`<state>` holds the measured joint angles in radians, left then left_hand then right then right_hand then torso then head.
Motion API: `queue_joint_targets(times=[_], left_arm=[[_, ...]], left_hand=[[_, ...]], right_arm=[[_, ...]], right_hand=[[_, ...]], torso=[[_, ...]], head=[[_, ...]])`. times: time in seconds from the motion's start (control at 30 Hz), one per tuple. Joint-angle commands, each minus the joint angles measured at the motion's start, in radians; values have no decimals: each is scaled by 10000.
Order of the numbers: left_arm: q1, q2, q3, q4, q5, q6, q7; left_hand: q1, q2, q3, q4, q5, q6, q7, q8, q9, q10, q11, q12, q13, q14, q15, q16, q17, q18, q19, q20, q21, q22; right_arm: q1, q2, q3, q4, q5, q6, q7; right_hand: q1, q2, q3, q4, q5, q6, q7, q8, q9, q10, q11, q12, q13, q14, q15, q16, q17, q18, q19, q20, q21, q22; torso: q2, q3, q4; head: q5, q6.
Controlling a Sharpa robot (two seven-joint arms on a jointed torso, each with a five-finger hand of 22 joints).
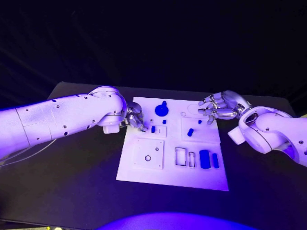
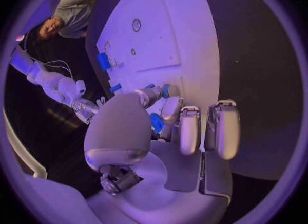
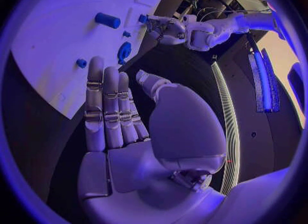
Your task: Assemble the parts on the task board
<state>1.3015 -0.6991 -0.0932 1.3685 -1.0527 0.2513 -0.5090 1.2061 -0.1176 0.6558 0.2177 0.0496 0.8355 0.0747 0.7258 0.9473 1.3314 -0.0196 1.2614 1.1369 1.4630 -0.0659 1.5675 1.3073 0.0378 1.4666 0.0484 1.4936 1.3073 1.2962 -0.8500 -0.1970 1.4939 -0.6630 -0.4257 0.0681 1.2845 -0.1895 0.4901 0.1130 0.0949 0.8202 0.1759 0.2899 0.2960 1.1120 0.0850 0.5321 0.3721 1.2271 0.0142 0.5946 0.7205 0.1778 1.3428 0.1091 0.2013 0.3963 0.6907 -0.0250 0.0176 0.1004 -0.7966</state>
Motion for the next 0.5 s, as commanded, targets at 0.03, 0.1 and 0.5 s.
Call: queue_joint_targets(times=[0.03,0.1,0.5], left_arm=[[-31,21,-24,9,71,219,-20],[-31,29,-24,8,99,162,-73],[-27,103,-27,-51,482,4,-453]], left_hand=[[-26,-41,1638,-1549,33,231,-259,33,12,94,-14,57,14,1078,-72,33,2635,-47,268,-96,25,1192],[-76,-42,1686,-1545,31,238,-252,40,20,90,-8,48,0,1078,-71,33,2635,-44,261,-96,17,1178],[-884,200,1747,-1221,16,387,-294,164,108,131,-25,50,-2,1078,-76,33,2635,-43,263,-95,10,1183]], right_arm=[[-9,4,1,12,-26,142,122],[-9,3,1,15,-26,139,121],[-9,-6,1,39,-27,139,124]], right_hand=[[-117,-20,-10,67,39,-90,-9,68,-11,51,23,-67,-13,50,12,-65,-16,22,-48,45,-1,-10],[-117,-20,-10,67,39,-90,-9,68,-11,51,23,-67,-13,50,12,-65,-16,22,-48,45,-1,-10],[-93,-26,-27,79,40,-113,-9,89,-19,51,23,-75,-41,54,13,-85,-35,26,-58,50,3,-27]], torso=[[0,-1,1],[0,2,1],[-1,7,0]], head=[[-6,8],[-5,4],[-13,1]])
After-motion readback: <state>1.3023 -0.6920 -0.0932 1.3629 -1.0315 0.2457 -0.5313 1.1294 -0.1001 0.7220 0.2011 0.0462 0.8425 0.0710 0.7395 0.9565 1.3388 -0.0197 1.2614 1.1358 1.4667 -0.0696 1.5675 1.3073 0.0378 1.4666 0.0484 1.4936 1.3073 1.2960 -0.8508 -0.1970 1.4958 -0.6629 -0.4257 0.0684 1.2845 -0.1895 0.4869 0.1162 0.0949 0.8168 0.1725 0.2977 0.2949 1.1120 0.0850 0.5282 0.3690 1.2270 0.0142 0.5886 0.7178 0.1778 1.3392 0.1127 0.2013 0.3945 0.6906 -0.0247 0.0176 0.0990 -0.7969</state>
